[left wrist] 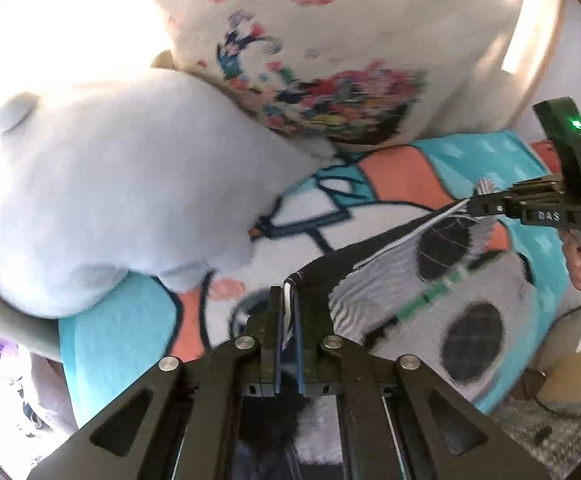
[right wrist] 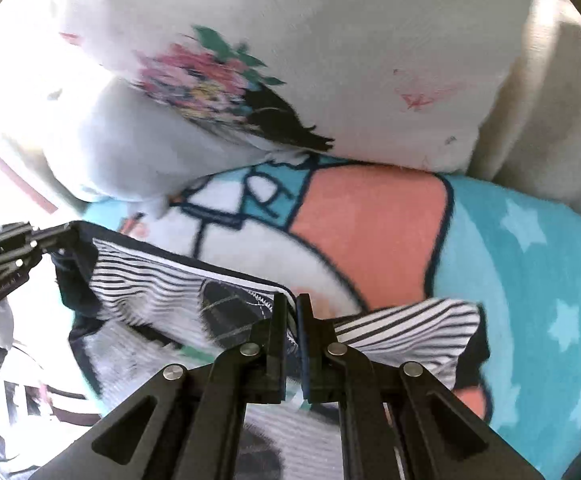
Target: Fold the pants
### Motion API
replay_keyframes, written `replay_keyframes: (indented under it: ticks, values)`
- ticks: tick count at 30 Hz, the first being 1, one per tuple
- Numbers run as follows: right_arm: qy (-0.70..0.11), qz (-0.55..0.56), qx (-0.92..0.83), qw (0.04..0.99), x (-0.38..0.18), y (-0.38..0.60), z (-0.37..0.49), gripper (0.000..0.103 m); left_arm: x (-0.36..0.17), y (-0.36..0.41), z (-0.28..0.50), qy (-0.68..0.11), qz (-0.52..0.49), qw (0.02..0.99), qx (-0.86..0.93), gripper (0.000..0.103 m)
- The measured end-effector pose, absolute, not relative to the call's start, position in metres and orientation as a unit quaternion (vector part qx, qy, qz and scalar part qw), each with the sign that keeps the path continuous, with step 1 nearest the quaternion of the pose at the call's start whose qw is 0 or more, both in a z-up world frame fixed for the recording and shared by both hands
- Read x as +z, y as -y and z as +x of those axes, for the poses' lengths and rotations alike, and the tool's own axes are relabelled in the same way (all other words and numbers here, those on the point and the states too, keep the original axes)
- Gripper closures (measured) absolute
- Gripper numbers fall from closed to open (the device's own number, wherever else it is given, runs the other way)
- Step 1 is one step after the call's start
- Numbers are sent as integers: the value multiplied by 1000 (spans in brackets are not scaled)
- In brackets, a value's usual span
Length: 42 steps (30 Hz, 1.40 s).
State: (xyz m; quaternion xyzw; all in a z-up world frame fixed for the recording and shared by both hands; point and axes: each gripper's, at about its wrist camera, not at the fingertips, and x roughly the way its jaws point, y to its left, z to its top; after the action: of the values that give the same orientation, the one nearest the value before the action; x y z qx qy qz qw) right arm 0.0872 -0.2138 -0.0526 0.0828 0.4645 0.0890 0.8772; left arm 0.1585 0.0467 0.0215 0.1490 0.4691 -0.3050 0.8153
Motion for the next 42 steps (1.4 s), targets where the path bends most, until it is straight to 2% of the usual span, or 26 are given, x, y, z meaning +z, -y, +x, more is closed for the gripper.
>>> replay_keyframes:
  ticks: [6,13,17,23,26,27,31,32,34,37,39,42]
  values:
    - [-477,124,107,863,-62,200,23,98,8,-81,94,-497,96,800,-322,99]
    - [-532,181,100,821,-131,198,-28,98,-58,-107,56,-568,91,768,-280,101]
    - [-544,179,86,816,-144,199,-37,97,-86,-116,49,-601,93,752,-253,101]
    - [-523,163,54,835,-118,218,-57,96,-58,-144,37,-590,42,764,-260,100]
    - [-500,172,40,848,-106,229,-62,85,-38,-162,44,-574,-15,776,-261,98]
    - [-495,176,37,850,-105,231,-61,82,-29,-166,51,-565,-33,782,-261,95]
    - [-490,194,38,849,-112,227,-53,82,-16,-158,85,-544,-55,803,-236,74]
    - [-490,194,42,849,-113,224,-49,82,-18,-153,96,-539,-61,809,-229,71]
    - [-491,194,47,848,-117,217,-39,82,-31,-146,119,-551,-86,804,-206,58]
    - [-491,192,26,849,-128,217,-24,82,-69,-150,136,-609,-101,775,-135,58]
    - [-505,173,-18,846,-136,226,-24,82,-75,-150,133,-605,-90,780,-133,58]
    - [-498,210,-33,841,-136,253,-46,82,-69,-143,126,-601,-61,784,-145,58]
